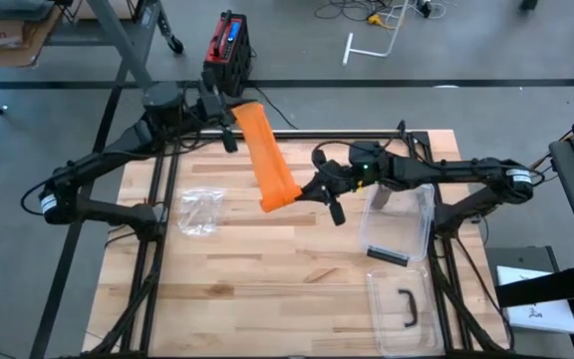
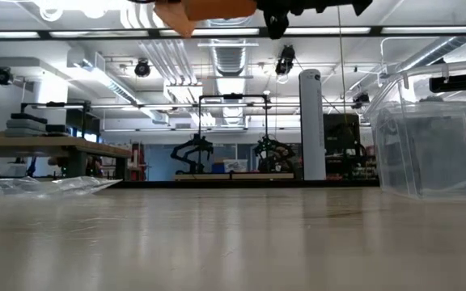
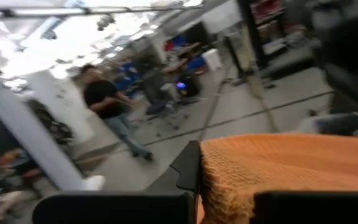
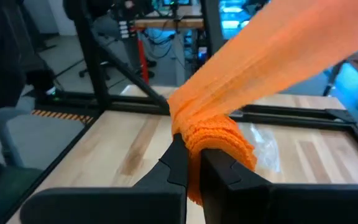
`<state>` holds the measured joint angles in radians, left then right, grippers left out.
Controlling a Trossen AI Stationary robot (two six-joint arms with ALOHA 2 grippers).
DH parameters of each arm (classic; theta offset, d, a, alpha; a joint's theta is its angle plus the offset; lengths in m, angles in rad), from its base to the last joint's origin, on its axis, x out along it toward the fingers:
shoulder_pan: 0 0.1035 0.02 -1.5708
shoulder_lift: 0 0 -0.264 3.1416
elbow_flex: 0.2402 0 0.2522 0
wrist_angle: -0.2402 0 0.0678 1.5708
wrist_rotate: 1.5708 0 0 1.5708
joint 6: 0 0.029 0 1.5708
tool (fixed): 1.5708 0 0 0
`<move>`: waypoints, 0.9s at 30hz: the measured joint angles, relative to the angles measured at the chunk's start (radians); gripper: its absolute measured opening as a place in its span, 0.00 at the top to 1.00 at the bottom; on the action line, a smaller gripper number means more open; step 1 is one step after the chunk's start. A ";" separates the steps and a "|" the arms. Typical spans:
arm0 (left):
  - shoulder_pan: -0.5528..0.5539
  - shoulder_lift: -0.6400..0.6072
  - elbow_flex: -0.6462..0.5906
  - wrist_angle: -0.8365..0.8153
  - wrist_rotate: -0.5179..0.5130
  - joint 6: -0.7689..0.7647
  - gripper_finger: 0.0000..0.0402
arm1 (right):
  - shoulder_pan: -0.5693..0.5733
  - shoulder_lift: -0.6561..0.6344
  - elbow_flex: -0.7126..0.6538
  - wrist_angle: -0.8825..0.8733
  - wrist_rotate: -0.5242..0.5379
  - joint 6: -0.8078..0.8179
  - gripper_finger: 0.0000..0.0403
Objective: Roll bandage
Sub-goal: Roll the orange bandage
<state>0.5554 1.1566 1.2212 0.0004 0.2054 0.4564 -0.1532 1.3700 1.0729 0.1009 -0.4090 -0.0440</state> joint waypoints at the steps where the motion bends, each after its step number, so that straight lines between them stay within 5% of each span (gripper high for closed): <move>1: 0.000 0.001 -0.013 0.000 0.026 -0.008 1.00 | 0.000 -0.006 0.000 0.000 0.014 0.005 0.98; 6: -0.001 -0.003 -0.073 0.003 0.155 -0.014 1.00 | -0.002 -0.035 0.000 0.019 0.020 -0.018 0.98; 10: -0.001 -0.002 -0.140 0.012 0.161 -0.020 1.00 | -0.002 -0.069 0.000 0.060 0.016 -0.037 0.98; 27: -0.136 0.004 -0.457 0.475 0.250 -0.164 1.00 | -0.011 -0.086 0.002 0.350 0.022 -0.055 0.98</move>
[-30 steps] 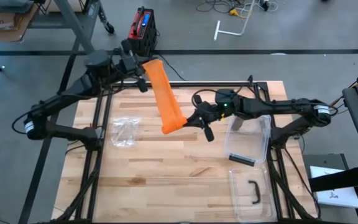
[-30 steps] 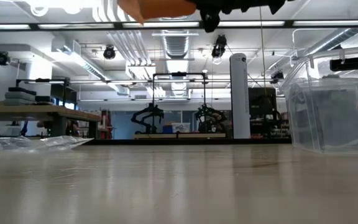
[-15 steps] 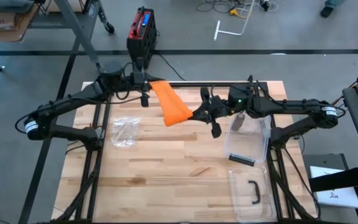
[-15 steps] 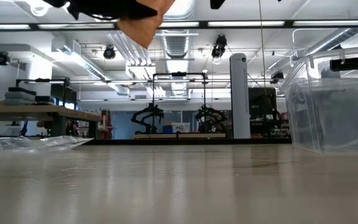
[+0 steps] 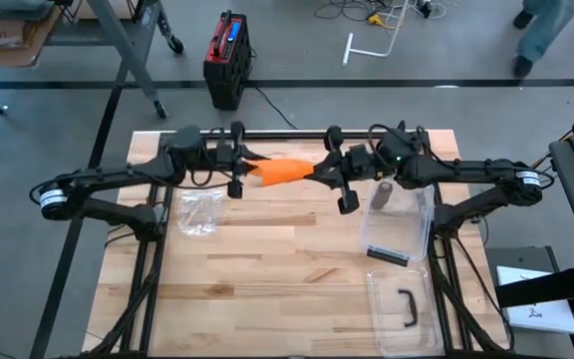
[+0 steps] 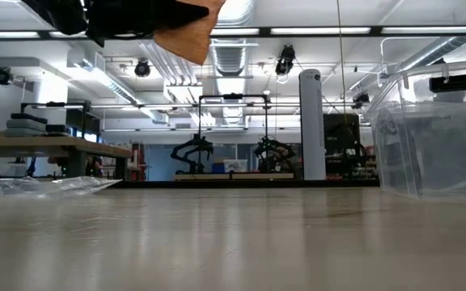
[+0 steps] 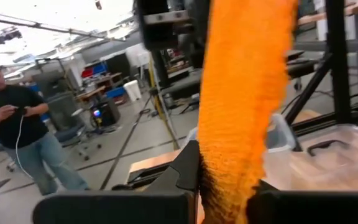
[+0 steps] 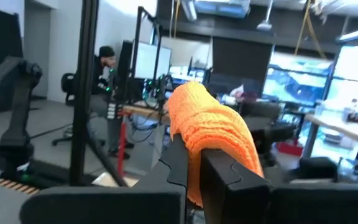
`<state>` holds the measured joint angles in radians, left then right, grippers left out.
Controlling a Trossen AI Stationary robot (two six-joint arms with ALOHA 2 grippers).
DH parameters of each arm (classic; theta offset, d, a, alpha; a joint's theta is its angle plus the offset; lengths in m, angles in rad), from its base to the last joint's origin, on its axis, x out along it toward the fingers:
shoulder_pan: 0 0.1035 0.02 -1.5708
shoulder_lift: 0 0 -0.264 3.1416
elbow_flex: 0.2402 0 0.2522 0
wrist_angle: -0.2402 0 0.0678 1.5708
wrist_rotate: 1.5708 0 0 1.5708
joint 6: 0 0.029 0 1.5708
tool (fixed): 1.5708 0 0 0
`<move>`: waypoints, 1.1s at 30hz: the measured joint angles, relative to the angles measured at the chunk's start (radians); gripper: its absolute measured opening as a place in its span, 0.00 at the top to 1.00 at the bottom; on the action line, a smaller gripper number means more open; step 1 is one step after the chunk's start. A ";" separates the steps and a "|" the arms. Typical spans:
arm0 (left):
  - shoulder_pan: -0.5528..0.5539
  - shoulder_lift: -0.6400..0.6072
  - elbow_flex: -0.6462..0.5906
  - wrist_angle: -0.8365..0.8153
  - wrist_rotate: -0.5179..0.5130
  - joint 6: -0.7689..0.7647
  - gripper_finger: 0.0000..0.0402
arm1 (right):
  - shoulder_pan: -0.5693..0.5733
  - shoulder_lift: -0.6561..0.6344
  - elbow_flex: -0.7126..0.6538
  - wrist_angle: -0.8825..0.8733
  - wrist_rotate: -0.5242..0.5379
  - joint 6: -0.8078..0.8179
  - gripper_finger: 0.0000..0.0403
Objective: Roll bandage
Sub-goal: Roll the orange bandage
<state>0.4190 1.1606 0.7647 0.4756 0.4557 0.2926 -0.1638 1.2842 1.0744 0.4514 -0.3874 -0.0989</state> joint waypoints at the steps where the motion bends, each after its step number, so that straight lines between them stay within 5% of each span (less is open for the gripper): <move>1: -0.008 0.000 -0.006 0.009 0.000 -0.008 1.00 | -0.003 0.000 0.000 0.009 0.004 -0.001 0.98; 16: -0.076 0.215 0.074 0.139 -0.005 -0.102 1.00 | -0.014 0.040 0.000 0.189 0.170 0.059 0.98; 33: -0.071 0.041 0.092 -0.087 -0.037 -0.269 1.00 | -0.011 0.046 0.001 0.138 0.466 -0.293 0.98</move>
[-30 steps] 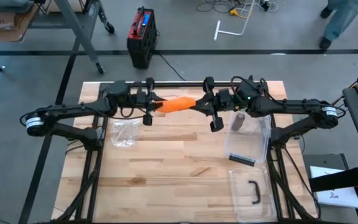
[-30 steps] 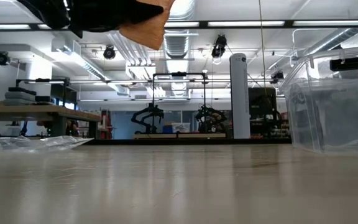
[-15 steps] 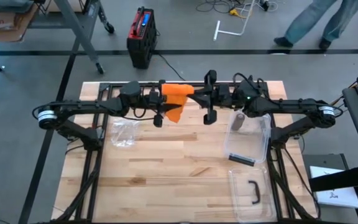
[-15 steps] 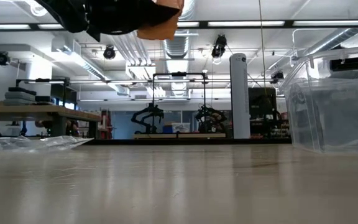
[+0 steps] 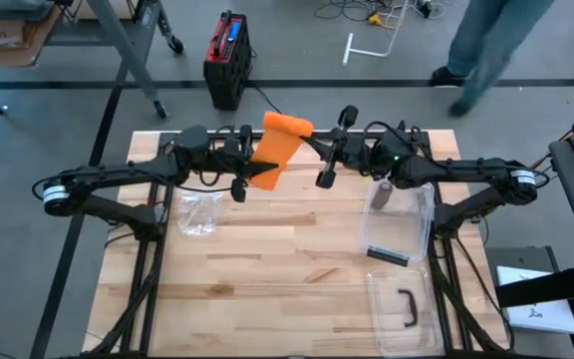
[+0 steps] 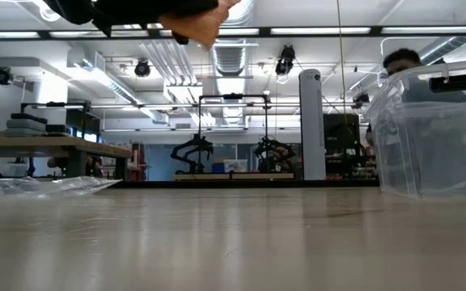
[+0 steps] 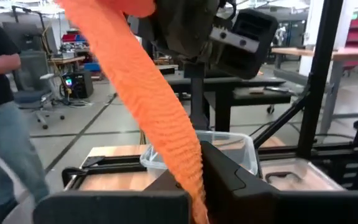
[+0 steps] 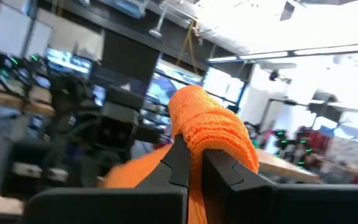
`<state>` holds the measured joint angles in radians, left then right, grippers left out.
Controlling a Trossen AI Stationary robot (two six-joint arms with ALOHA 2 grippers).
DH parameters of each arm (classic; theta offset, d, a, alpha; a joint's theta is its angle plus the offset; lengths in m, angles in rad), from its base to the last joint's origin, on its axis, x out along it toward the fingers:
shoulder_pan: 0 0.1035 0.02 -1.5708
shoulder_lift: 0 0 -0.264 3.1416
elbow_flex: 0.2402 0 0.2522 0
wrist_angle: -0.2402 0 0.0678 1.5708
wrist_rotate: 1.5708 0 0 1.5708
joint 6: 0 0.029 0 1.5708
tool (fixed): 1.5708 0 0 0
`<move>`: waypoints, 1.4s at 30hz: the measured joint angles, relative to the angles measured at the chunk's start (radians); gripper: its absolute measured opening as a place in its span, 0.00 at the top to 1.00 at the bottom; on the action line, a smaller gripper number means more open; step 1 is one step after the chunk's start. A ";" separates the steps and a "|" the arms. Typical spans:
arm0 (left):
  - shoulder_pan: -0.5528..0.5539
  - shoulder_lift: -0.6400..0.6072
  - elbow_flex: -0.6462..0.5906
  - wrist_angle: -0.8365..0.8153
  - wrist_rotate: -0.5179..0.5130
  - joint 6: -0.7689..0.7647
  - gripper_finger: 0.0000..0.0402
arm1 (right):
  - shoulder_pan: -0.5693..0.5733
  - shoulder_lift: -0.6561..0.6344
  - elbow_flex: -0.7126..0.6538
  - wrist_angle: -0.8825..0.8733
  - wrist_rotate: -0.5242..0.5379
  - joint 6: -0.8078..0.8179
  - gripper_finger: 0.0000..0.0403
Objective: Roll bandage
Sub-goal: Roll the orange bandage
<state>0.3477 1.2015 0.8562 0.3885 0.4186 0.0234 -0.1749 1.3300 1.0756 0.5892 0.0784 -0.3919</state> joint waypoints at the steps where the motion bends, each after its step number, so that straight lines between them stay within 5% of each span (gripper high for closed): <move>1: -0.001 0.000 0.000 0.002 0.000 -0.012 1.00 | 0.000 0.000 0.000 -0.001 0.007 -0.025 0.98; 12: -0.011 0.027 -0.002 0.153 0.062 -0.324 0.97 | 0.000 0.034 0.000 -0.014 0.055 -0.444 0.98; 31: -0.031 0.020 -0.001 0.179 0.127 -0.443 0.98 | 0.000 0.077 0.000 -0.048 0.158 -1.101 0.98; 42: -0.031 -0.019 -0.001 0.100 0.218 -0.511 0.93 | 0.012 0.079 0.000 -0.061 0.159 -1.181 0.98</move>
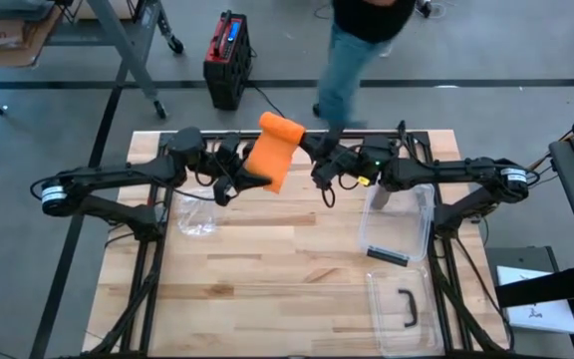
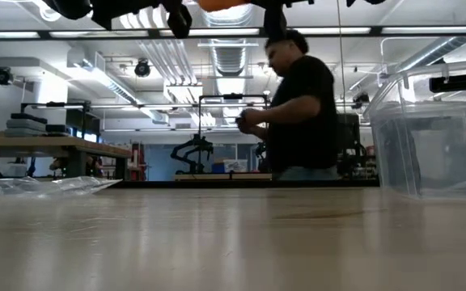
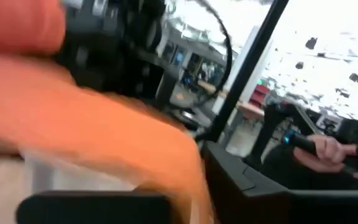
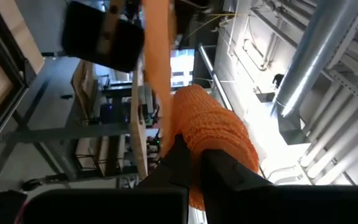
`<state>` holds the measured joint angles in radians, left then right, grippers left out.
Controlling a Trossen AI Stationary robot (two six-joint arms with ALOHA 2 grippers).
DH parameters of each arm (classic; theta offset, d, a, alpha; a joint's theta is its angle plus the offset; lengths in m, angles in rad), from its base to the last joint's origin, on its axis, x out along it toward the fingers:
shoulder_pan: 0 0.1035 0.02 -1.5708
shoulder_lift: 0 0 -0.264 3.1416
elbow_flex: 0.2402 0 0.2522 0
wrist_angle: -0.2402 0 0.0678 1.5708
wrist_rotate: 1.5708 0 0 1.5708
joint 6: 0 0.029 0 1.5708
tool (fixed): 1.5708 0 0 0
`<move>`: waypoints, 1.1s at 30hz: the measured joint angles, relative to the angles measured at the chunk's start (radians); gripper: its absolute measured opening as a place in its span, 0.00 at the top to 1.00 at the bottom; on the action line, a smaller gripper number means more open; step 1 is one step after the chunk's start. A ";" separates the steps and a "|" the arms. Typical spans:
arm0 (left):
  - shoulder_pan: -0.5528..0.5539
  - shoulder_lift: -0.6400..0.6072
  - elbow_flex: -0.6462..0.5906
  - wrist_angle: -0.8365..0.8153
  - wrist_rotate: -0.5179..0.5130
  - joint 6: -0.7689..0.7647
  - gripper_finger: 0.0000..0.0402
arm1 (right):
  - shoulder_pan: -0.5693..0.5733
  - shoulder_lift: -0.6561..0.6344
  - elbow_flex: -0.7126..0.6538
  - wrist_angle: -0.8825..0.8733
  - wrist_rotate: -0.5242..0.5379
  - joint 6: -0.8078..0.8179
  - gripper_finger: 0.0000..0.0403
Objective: Roll bandage
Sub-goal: Roll the orange bandage
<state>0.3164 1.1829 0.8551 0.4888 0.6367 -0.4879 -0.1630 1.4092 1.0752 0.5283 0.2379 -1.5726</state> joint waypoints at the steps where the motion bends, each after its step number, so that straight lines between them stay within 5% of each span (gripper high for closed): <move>1: 0.000 -0.009 0.000 -0.039 0.003 0.003 0.91 | 0.003 -0.004 0.000 0.000 0.001 0.000 0.98; 15: 0.020 -0.286 -0.018 -0.605 -0.201 0.192 0.59 | 0.080 -0.027 0.000 -0.042 0.051 -0.255 0.98; 22: 0.022 -0.419 -0.016 -0.644 -0.263 0.229 0.47 | 0.087 -0.027 0.000 -0.052 0.061 -0.301 0.98; 27: 0.053 -0.397 0.064 -0.642 -0.323 0.290 0.43 | 0.091 -0.027 0.000 -0.053 0.045 -0.356 0.98; 33: 0.065 -0.233 0.293 -0.810 -0.296 0.554 0.43 | 0.108 -0.013 0.000 -0.087 -0.012 -0.402 0.98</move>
<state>0.3814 0.9500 1.1480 -0.3208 0.3409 0.0666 -0.0553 1.3959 1.0748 0.4417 0.2262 -1.9751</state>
